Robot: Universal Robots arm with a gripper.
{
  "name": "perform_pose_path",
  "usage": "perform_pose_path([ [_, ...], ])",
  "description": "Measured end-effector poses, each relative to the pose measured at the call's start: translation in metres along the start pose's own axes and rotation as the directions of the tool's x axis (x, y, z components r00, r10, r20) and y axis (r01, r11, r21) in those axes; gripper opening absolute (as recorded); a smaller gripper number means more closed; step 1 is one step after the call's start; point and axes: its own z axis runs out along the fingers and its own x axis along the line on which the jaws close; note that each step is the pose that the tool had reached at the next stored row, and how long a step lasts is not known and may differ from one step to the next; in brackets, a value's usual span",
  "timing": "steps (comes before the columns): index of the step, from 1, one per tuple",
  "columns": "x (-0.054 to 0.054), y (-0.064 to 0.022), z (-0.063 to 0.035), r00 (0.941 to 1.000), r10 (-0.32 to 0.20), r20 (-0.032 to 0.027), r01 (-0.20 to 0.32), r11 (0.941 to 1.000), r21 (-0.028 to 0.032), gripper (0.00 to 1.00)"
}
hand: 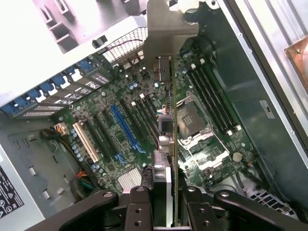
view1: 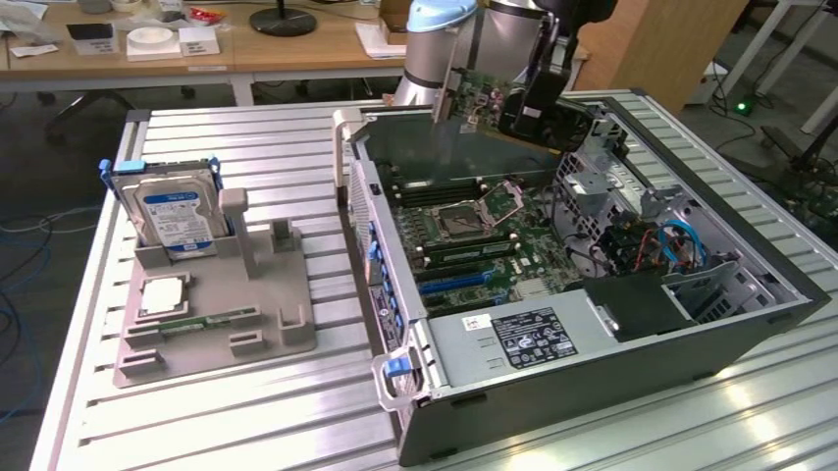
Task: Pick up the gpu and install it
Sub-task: 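Insert the gpu into the slot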
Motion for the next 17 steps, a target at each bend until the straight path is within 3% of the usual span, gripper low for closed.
perform_pose_path([
  [7,0.0000,-0.0002,0.0029,0.9986,-0.053,0.0034,0.053,0.9985,0.0107,0.28],
  [13,0.0001,-0.0002,0.0051,0.9947,-0.103,0.0025,0.103,0.9946,0.0130,0.28],
  [17,0.0001,-0.0003,0.0069,0.9922,-0.125,0.0072,0.124,0.9919,0.0266,0.28],
])
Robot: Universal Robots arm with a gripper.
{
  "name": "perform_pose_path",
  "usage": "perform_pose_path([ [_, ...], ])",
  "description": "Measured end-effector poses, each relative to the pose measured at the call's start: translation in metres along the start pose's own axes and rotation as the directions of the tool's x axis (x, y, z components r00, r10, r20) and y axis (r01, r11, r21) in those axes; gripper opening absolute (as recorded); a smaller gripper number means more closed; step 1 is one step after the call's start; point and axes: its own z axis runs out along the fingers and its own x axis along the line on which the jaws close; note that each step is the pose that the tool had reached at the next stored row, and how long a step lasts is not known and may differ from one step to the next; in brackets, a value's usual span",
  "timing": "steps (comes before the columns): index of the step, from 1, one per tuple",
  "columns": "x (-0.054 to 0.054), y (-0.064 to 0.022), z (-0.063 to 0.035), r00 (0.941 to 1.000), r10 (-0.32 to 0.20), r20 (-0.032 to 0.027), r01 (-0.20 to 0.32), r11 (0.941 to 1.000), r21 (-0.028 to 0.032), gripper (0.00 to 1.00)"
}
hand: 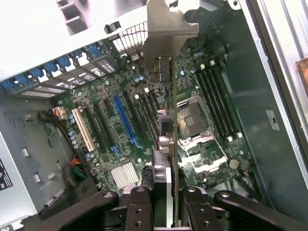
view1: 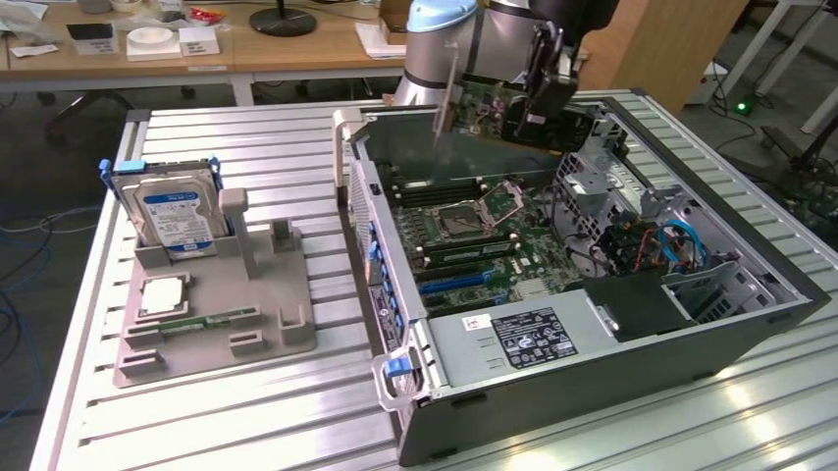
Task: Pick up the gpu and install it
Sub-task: 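Insert the gpu into the slot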
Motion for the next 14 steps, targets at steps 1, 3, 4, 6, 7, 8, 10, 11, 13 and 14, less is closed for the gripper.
perform_pose_path([
  [1,0.0000,-0.0001,0.0002,0.9999,-0.011,0.0005,0.011,0.9999,0.0017,0.28],
  [3,-0.0001,-0.0001,0.0008,0.9990,-0.045,0.0008,0.045,0.9990,0.0022,0.28],
  [4,-0.0001,-0.0001,0.0010,0.9980,-0.063,0.0006,0.063,0.9980,0.0024,0.28],
  [6,0.0000,-0.0001,0.0015,0.9949,-0.100,0.0002,0.100,0.9949,0.0027,0.28],
  [7,0.0000,-0.0001,0.0018,0.9930,-0.118,0.0000,0.118,0.9930,0.0027,0.28],
  [8,0.0000,-0.0001,0.0021,0.9907,-0.136,-0.0002,0.136,0.9907,0.0028,0.28],
  [10,0.0000,0.0000,0.0026,0.9852,-0.171,-0.0006,0.171,0.9852,0.0030,0.28],
  [11,0.0000,0.0000,0.0028,0.9820,-0.189,-0.0007,0.189,0.9820,0.0032,0.28],
  [13,0.0000,-0.0001,0.0032,0.9754,-0.221,-0.0008,0.221,0.9754,0.0040,0.28],
  [14,0.0000,-0.0001,0.0034,0.9719,-0.236,-0.0010,0.236,0.9718,0.0043,0.28],
])
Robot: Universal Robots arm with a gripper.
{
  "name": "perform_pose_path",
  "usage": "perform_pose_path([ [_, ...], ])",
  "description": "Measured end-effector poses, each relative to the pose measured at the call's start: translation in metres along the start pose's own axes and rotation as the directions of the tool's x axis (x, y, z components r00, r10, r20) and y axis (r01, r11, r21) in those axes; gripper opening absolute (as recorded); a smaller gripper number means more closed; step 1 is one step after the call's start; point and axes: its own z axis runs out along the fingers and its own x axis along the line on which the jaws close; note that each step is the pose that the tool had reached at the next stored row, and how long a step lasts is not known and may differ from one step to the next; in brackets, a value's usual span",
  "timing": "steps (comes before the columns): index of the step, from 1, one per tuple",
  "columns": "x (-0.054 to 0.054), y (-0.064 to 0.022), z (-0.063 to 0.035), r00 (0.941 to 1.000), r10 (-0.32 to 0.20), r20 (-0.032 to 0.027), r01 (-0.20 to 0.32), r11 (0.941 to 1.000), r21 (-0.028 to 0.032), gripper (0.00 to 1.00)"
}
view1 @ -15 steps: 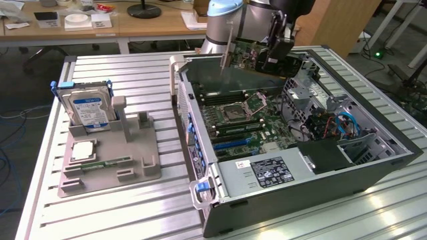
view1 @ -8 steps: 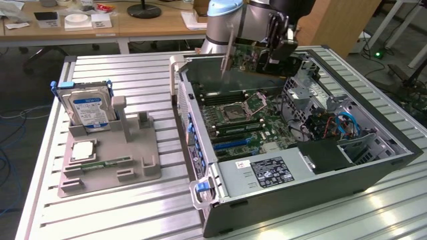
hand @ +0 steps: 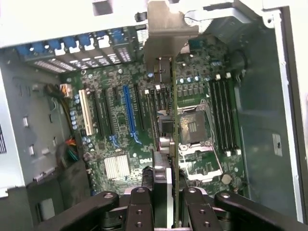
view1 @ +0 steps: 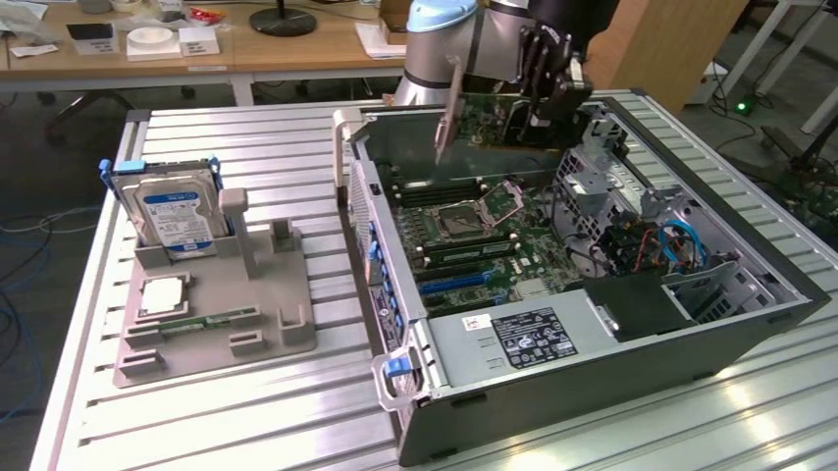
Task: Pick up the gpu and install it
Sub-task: 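Insert the gpu into the slot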
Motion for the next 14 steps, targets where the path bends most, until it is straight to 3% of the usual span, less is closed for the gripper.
perform_pose_path([
  [7,0.0001,0.0000,0.0007,0.9965,-0.083,-0.0006,0.083,0.9965,0.0002,0.28],
  [14,0.0002,0.0000,0.0015,0.9874,-0.159,-0.0010,0.159,0.9874,-0.0001,0.28],
])
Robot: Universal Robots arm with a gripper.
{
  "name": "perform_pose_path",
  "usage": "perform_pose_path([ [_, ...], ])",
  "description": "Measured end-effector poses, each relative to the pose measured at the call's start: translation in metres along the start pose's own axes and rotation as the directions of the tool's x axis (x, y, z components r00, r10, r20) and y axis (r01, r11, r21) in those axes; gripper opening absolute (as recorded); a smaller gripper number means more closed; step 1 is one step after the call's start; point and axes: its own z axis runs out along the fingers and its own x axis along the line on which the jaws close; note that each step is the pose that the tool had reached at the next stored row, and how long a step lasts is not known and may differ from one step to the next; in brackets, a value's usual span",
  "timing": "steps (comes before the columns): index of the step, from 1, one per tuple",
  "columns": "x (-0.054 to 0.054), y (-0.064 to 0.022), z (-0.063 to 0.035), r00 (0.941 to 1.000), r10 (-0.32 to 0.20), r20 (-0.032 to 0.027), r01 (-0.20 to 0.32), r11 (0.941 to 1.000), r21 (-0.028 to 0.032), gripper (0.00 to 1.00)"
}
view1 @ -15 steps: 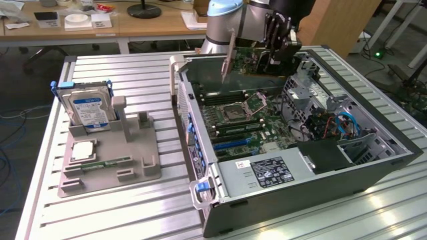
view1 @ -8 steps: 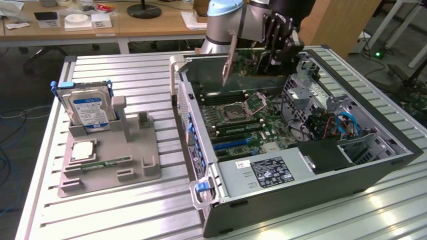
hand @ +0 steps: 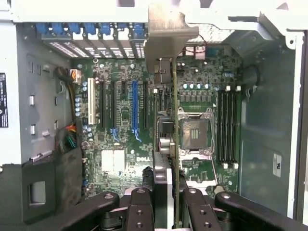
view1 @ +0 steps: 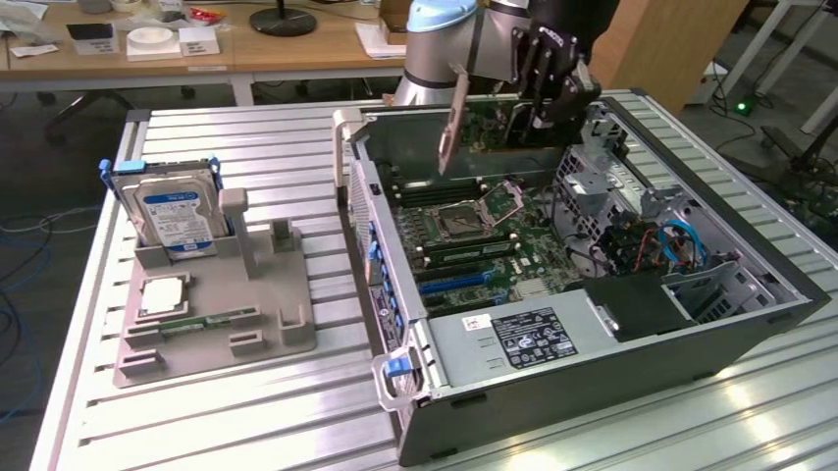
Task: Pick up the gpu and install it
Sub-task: 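Insert the gpu into the slot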
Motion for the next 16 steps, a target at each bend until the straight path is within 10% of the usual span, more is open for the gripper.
perform_pose_path([
  [16,0.0023,-0.0001,0.0044,0.9972,-0.074,-0.0021,0.074,0.9972,0.0043,0.28],
])
